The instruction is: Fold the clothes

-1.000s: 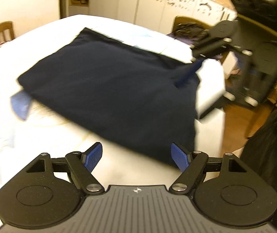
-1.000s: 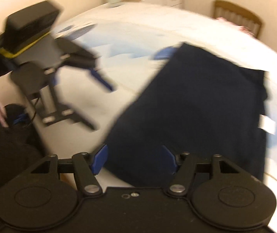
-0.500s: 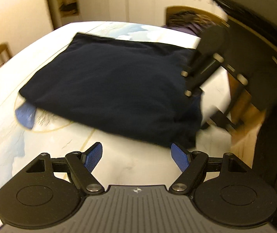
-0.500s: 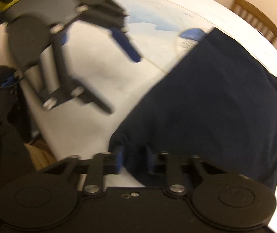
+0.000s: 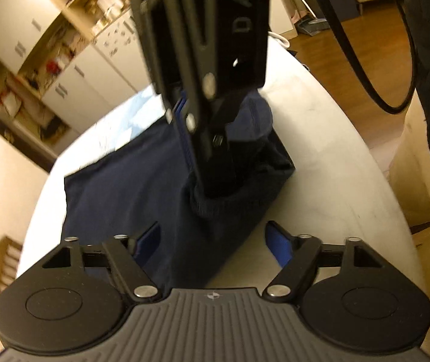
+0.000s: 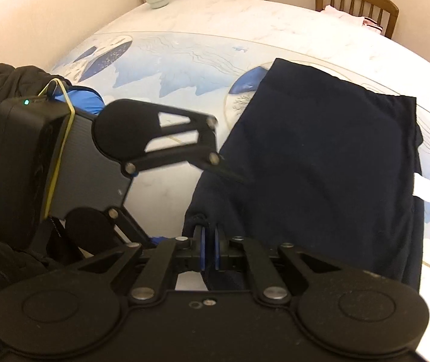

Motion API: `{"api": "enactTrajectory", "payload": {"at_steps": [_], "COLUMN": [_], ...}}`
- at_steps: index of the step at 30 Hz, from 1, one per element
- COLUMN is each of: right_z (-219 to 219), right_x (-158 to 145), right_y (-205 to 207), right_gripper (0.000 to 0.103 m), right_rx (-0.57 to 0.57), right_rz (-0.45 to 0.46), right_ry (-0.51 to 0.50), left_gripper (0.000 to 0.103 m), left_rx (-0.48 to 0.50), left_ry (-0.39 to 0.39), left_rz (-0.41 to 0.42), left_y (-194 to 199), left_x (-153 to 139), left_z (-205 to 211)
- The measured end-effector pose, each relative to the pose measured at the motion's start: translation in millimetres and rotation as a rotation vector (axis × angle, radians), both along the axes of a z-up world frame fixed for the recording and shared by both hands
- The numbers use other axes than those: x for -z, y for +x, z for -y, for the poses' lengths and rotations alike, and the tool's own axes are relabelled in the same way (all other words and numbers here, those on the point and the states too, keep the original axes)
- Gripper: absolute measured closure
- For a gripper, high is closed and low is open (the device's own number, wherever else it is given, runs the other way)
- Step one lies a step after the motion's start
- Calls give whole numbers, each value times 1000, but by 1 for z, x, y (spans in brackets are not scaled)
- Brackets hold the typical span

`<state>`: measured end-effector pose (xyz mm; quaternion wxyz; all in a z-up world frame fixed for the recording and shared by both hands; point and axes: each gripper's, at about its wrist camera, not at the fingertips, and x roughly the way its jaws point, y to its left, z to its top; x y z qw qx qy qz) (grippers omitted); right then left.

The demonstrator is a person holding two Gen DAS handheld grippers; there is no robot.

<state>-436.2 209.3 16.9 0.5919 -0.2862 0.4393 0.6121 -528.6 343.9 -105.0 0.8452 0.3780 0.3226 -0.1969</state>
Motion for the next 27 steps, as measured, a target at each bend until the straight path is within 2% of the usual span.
{"api": "enactTrajectory", "payload": {"at_steps": [3, 7, 10, 15, 21, 23, 27], "right_z": [-1, 8, 26, 64, 83, 80, 73], "right_x": [6, 8, 5, -1, 17, 30, 55], "right_y": [2, 8, 24, 48, 33, 23, 19], "right_gripper": [0, 0, 0, 0, 0, 0, 0], "right_rx": [10, 10, 60, 112, -55, -115, -189], "right_rz": [-2, -11, 48, 201, 355, 434, 570], "right_ry": [1, 7, -27, -17, 11, 6, 1], "left_gripper": [68, 77, 80, 83, 85, 85, 85], "left_rx": [17, -9, -81, -241, -414, -451, -480], "left_ry": [3, -40, -138, -358, -590, -646, -700], "left_rz": [-7, -17, -33, -47, -68, -90, -96], "left_y": [3, 7, 11, 22, 37, 43, 48], "left_x": [3, -1, -7, -23, -36, -38, -39], "left_z": [3, -1, -8, -29, -59, -66, -74]}}
